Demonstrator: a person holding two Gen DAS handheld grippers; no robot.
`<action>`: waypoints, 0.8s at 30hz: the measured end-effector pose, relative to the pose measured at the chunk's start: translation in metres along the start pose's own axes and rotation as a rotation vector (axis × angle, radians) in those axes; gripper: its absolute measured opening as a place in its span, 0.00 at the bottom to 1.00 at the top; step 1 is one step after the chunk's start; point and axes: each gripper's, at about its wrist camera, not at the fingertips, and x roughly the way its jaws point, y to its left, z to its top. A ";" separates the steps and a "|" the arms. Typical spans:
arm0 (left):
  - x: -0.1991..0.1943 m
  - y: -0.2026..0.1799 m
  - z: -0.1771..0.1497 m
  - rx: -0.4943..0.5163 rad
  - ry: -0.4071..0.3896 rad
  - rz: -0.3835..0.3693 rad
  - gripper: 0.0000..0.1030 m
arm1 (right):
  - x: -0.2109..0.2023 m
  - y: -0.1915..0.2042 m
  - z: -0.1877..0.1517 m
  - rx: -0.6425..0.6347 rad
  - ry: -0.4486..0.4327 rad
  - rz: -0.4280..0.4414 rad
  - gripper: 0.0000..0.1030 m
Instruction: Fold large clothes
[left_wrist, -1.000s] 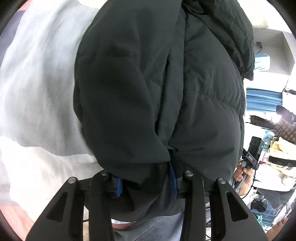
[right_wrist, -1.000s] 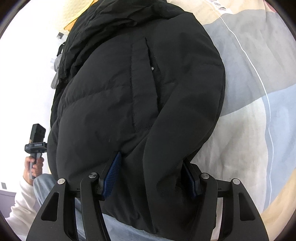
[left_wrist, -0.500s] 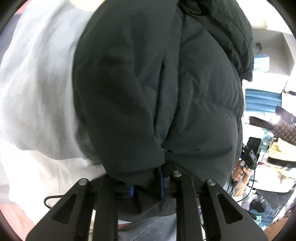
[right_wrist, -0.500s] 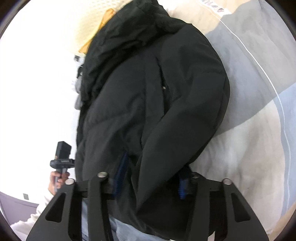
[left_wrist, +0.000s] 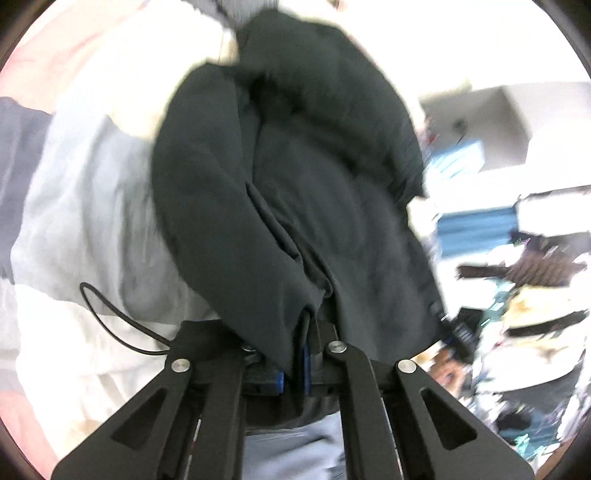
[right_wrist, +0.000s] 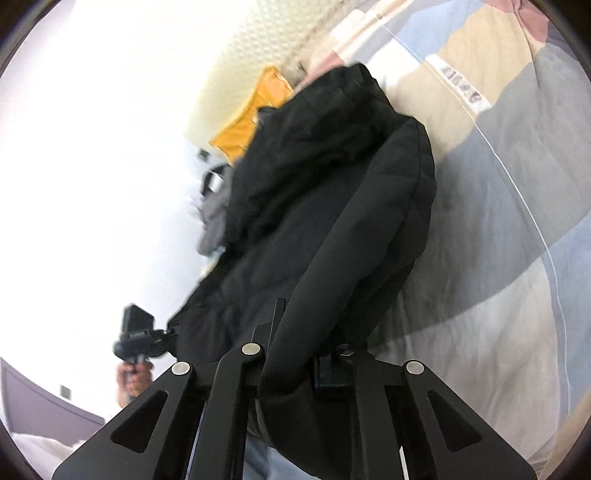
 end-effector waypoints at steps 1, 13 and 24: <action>-0.010 0.000 0.000 -0.009 -0.029 -0.025 0.04 | -0.005 0.002 0.001 -0.003 -0.008 0.014 0.07; -0.119 -0.019 -0.015 -0.023 -0.274 -0.252 0.02 | -0.100 0.105 0.008 -0.161 -0.214 0.190 0.06; -0.156 -0.039 -0.096 -0.062 -0.392 -0.329 0.02 | -0.185 0.149 -0.045 -0.140 -0.327 0.219 0.06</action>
